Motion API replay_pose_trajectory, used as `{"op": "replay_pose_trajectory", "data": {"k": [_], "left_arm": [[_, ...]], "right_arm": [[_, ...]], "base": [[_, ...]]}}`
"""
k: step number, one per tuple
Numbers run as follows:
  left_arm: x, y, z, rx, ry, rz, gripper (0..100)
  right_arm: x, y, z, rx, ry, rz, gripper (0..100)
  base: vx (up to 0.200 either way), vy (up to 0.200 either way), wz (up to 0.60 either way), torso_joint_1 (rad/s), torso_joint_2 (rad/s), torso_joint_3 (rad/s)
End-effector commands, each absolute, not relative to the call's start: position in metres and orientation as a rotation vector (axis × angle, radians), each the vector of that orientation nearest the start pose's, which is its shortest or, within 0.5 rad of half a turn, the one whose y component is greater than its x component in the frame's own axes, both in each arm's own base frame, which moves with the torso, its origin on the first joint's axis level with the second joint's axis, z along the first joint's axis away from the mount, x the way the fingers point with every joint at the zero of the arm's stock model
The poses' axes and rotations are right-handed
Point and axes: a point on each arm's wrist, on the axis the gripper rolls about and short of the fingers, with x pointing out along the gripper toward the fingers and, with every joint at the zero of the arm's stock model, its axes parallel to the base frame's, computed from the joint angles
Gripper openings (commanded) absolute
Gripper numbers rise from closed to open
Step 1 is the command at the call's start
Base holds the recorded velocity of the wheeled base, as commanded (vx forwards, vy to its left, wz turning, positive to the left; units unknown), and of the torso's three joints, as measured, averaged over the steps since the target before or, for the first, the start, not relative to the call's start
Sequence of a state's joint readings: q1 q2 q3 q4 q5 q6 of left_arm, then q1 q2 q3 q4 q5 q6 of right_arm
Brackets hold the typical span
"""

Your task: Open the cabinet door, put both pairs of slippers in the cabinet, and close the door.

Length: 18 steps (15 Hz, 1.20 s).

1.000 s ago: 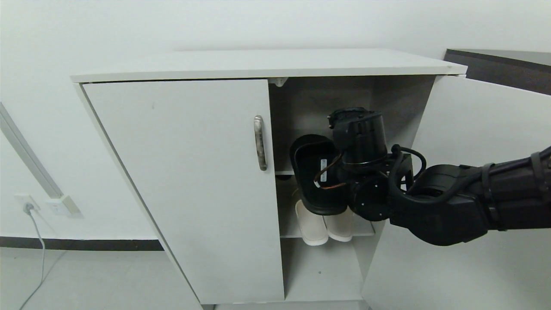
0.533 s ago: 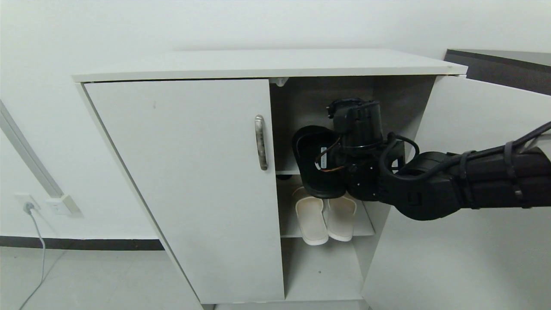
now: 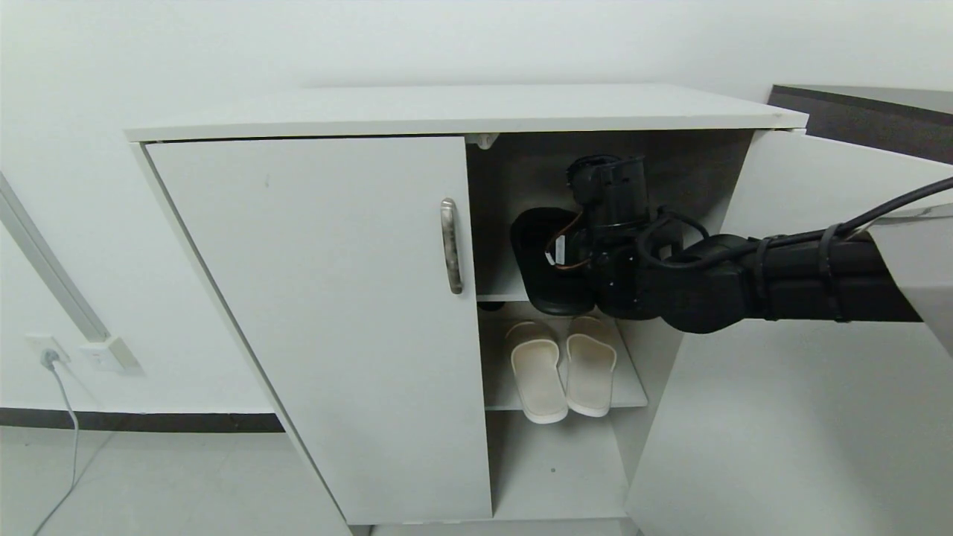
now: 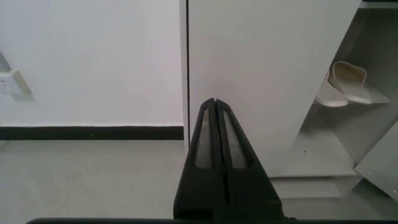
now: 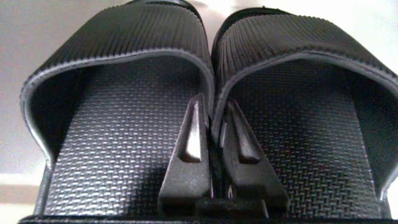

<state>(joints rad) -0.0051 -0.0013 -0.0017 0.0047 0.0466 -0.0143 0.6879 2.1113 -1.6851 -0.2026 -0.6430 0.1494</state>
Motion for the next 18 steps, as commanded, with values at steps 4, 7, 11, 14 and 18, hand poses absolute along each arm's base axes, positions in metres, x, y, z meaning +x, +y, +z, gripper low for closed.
{"op": "replay_pose_trajectory", "data": {"k": [4, 7, 11, 14, 18], "left_arm": [[-0.023, 0.001, 0.075, -0.015, 0.003, 0.041, 0], [-0.023, 0.001, 0.075, -0.015, 0.003, 0.041, 0], [-0.023, 0.001, 0.075, -0.015, 0.003, 0.041, 0], [-0.023, 0.001, 0.075, -0.015, 0.003, 0.041, 0], [-0.023, 0.001, 0.075, -0.015, 0.003, 0.043, 0]], "right_arm": [[0.363, 0.275, 0.221, 0.006, 0.185, 0.023, 0], [0.364, 0.275, 0.218, 0.002, 0.192, 0.025, 0], [0.367, 0.274, 0.215, 0.0, 0.195, 0.021, 0], [0.367, 0.274, 0.216, 0.001, 0.194, 0.021, 0], [0.365, 0.274, 0.217, 0.002, 0.193, 0.021, 100]], "base": [[0.0, 0.0, 0.0, 0.0, 0.0, 0.0], [0.0, 0.0, 0.0, 0.0, 0.0, 0.0], [0.0, 0.0, 0.0, 0.0, 0.0, 0.0], [0.0, 0.0, 0.0, 0.0, 0.0, 0.0], [0.0, 0.0, 0.0, 0.0, 0.0, 0.0]]}}
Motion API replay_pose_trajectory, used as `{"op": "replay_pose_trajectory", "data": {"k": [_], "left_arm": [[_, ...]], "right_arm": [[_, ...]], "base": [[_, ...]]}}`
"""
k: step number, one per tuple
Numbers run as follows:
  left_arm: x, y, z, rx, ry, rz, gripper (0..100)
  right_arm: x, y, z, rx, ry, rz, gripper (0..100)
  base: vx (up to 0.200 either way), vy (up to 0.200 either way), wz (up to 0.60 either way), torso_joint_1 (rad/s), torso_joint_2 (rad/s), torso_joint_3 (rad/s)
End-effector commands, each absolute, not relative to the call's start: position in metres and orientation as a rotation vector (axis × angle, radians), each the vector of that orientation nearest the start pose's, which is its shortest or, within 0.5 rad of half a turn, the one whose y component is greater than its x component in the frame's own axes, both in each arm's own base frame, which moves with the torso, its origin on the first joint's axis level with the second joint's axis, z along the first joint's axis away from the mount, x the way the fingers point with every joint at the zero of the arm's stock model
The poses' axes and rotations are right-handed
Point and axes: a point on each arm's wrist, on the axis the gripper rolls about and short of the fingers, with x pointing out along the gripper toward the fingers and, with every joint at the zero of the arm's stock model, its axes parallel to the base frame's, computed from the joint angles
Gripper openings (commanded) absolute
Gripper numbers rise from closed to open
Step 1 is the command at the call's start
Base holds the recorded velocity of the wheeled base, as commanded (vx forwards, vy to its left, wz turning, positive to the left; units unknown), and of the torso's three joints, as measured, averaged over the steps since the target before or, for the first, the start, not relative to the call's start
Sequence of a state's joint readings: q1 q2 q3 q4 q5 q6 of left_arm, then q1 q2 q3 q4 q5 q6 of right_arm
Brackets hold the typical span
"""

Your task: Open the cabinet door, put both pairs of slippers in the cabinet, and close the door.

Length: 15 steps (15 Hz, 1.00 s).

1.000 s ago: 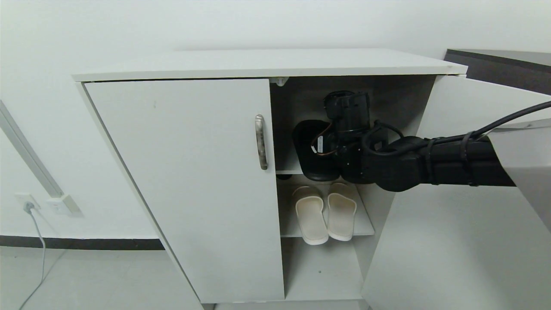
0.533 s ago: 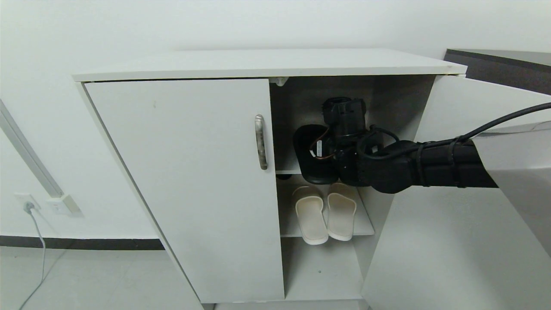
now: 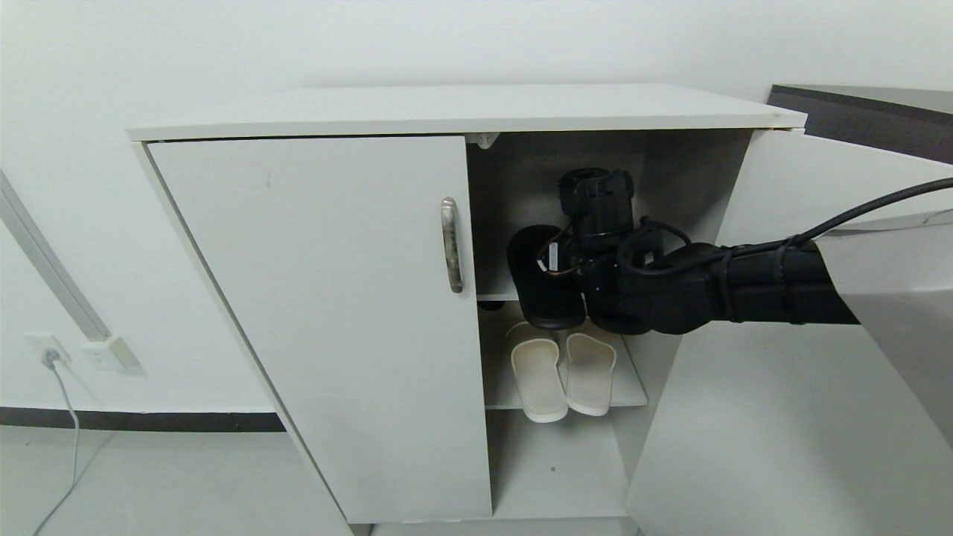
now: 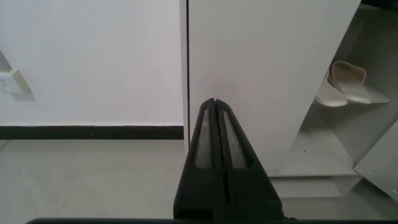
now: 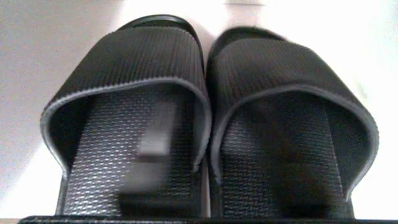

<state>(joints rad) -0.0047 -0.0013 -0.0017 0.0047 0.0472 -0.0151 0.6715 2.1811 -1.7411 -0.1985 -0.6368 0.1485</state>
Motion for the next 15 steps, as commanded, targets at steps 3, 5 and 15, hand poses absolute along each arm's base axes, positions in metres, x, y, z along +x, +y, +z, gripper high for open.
{"op": "replay_pose_trajectory", "data": {"k": [3, 5, 15], "left_arm": [[-0.023, 0.001, 0.075, -0.015, 0.003, 0.043, 0], [-0.023, 0.001, 0.075, -0.017, 0.003, 0.043, 0], [-0.023, 0.001, 0.075, -0.015, 0.003, 0.043, 0]], "right_arm": [[0.345, 0.269, 0.228, -0.004, 0.195, 0.034, 100], [0.322, 0.266, 0.233, -0.014, 0.206, 0.061, 100], [0.172, 0.225, 0.227, -0.016, 0.191, 0.289, 100]], "base": [[0.0, 0.0, 0.0, 0.0, 0.0, 0.0], [0.0, 0.0, 0.0, 0.0, 0.0, 0.0], [0.0, 0.0, 0.0, 0.0, 0.0, 0.0]]}}
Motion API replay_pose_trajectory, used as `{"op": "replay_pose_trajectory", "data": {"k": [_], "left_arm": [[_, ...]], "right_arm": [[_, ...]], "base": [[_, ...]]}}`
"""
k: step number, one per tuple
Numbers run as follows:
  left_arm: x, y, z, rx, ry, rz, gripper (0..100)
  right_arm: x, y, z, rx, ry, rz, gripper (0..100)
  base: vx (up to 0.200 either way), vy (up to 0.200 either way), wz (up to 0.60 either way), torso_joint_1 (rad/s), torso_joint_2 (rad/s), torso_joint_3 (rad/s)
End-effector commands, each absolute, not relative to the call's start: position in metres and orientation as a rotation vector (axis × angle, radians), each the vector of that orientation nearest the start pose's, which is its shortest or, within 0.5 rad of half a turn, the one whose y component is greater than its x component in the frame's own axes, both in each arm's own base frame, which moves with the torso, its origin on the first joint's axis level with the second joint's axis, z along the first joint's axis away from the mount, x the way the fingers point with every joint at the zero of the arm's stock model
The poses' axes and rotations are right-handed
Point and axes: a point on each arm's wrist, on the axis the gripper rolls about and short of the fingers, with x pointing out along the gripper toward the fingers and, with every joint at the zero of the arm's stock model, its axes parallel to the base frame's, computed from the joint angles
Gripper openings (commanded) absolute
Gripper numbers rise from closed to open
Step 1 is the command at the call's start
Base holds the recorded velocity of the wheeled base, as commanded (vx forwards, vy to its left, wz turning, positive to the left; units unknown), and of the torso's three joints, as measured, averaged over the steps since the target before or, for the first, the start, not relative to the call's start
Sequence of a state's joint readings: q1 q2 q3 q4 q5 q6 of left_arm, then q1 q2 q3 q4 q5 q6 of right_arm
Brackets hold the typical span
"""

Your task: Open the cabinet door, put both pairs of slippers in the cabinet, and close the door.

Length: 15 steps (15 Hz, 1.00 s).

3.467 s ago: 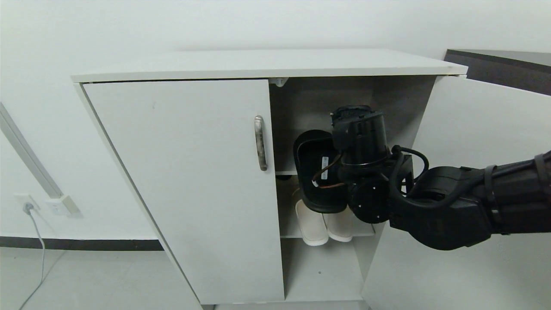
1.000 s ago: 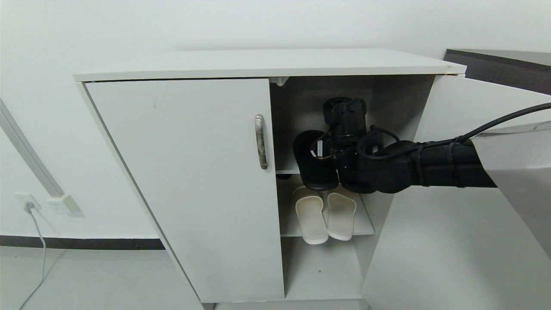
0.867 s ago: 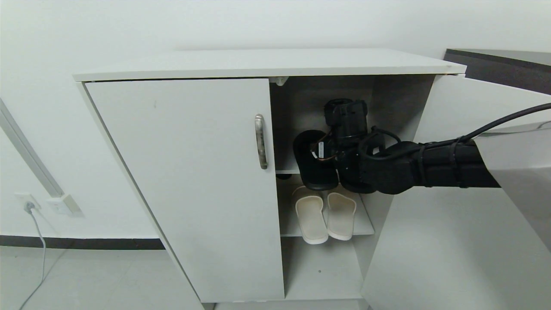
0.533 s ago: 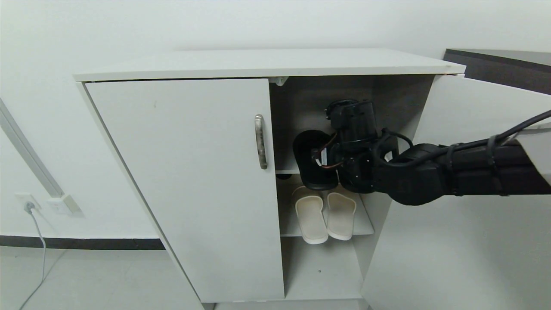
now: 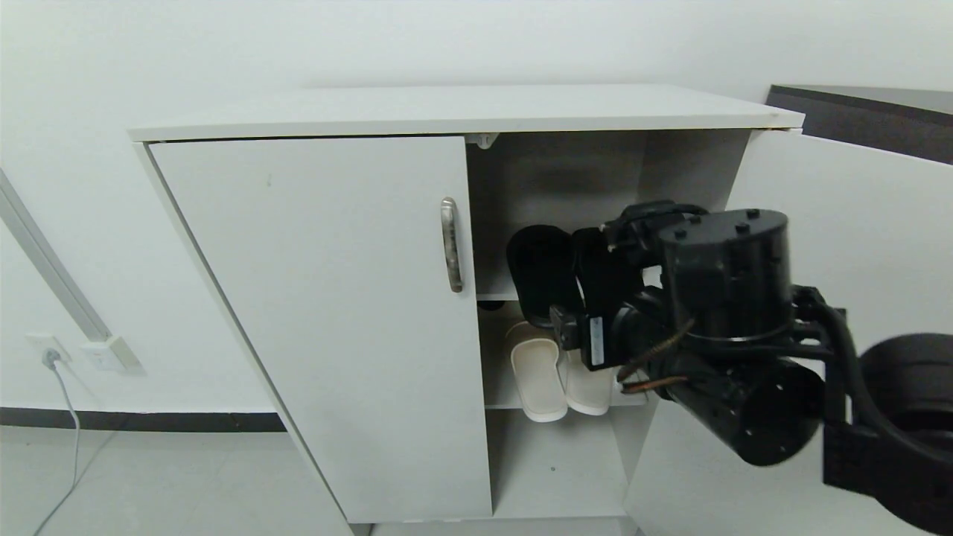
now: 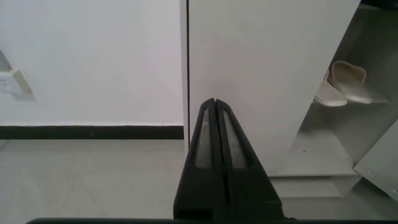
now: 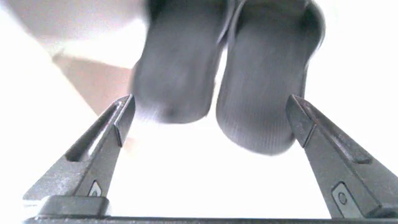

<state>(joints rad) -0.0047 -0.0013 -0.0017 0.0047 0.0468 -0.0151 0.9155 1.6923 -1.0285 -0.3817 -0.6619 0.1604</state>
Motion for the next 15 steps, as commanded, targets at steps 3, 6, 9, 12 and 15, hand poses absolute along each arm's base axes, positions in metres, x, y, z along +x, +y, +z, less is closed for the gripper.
{"op": "replay_pose_trajectory", "data": {"k": [3, 6, 9, 12, 15], "left_arm": [[-0.023, 0.001, 0.075, -0.015, 0.003, 0.043, 0], [-0.023, 0.001, 0.075, -0.015, 0.003, 0.043, 0], [-0.023, 0.001, 0.075, -0.015, 0.003, 0.043, 0], [-0.023, 0.001, 0.075, -0.015, 0.003, 0.043, 0], [-0.023, 0.001, 0.075, -0.015, 0.003, 0.041, 0]], "right_arm": [[0.165, 0.219, 0.201, 0.019, 0.201, 0.301, 0], [0.167, 0.226, 0.192, 0.019, 0.204, 0.315, 0], [0.172, 0.232, 0.177, 0.003, 0.227, 0.303, 0], [0.174, 0.234, 0.174, 0.004, 0.217, 0.304, 0], [0.174, 0.235, 0.169, -0.008, 0.229, 0.301, 0]], "base": [[0.0, 0.0, 0.0, 0.0, 0.0, 0.0], [0.0, 0.0, 0.0, 0.0, 0.0, 0.0], [0.0, 0.0, 0.0, 0.0, 0.0, 0.0], [0.0, 0.0, 0.0, 0.0, 0.0, 0.0], [0.0, 0.0, 0.0, 0.0, 0.0, 0.0]]}}
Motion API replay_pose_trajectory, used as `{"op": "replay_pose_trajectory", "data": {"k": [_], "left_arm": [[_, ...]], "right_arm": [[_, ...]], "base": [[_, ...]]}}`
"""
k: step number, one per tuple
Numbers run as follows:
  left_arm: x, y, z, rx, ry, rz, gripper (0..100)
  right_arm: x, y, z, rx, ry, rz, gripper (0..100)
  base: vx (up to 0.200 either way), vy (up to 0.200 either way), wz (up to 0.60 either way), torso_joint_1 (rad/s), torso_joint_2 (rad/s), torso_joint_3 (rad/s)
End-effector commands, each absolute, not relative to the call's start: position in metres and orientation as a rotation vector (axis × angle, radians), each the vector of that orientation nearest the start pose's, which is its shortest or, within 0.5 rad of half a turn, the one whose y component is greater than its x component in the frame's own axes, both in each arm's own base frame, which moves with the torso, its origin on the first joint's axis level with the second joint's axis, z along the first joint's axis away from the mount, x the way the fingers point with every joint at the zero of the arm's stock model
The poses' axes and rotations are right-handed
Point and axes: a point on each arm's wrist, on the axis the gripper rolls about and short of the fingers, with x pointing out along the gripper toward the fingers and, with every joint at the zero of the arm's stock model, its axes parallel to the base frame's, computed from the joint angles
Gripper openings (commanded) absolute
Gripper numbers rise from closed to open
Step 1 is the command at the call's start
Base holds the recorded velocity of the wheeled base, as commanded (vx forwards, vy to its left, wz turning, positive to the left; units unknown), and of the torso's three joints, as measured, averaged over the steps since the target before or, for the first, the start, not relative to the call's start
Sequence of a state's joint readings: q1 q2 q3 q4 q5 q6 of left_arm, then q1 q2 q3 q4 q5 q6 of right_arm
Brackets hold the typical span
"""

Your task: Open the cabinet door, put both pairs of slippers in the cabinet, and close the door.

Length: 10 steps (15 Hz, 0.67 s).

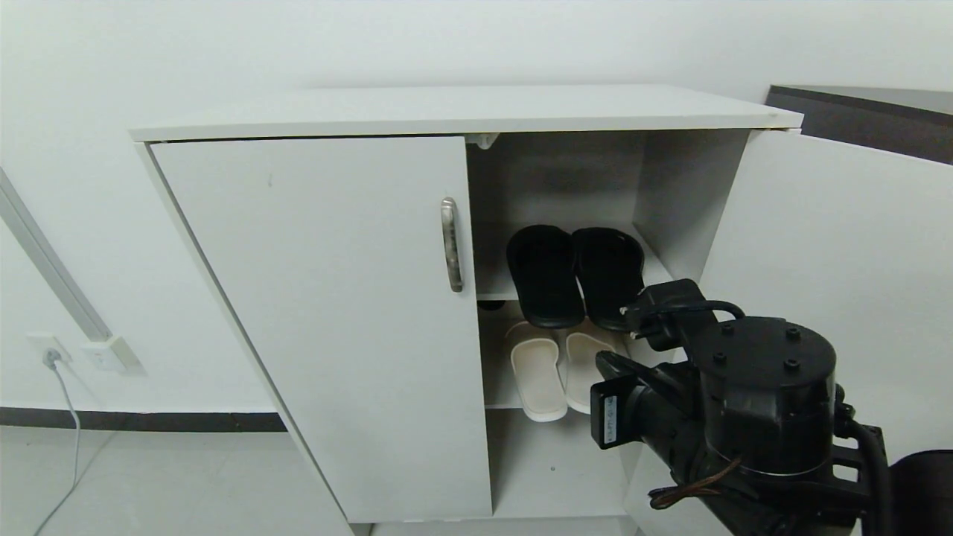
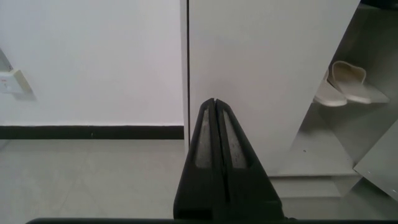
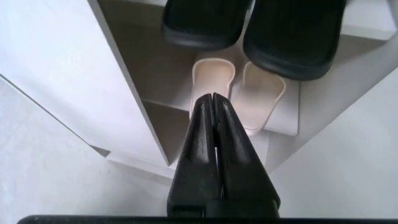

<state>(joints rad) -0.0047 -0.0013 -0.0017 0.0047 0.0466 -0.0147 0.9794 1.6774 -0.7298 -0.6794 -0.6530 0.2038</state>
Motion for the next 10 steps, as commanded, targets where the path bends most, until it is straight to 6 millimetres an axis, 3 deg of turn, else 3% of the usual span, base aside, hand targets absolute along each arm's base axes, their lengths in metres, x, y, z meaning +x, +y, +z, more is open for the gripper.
{"op": "replay_pose_trajectory", "data": {"k": [1, 10], "left_arm": [[-0.0229, 0.0011, 0.0754, -0.015, 0.003, 0.041, 0], [-0.0229, 0.0012, 0.0754, -0.014, 0.003, 0.04, 0]], "right_arm": [[0.1742, 0.2345, 0.1688, -0.009, 0.23, 0.3, 0], [0.1732, 0.2331, 0.1646, -0.018, 0.241, 0.3, 0]], "base": [[-0.2, 0.0, 0.0, -0.002, 0.0, 0.007], [-0.2, 0.0, 0.0, 0.002, 0.0, 0.0]]}}
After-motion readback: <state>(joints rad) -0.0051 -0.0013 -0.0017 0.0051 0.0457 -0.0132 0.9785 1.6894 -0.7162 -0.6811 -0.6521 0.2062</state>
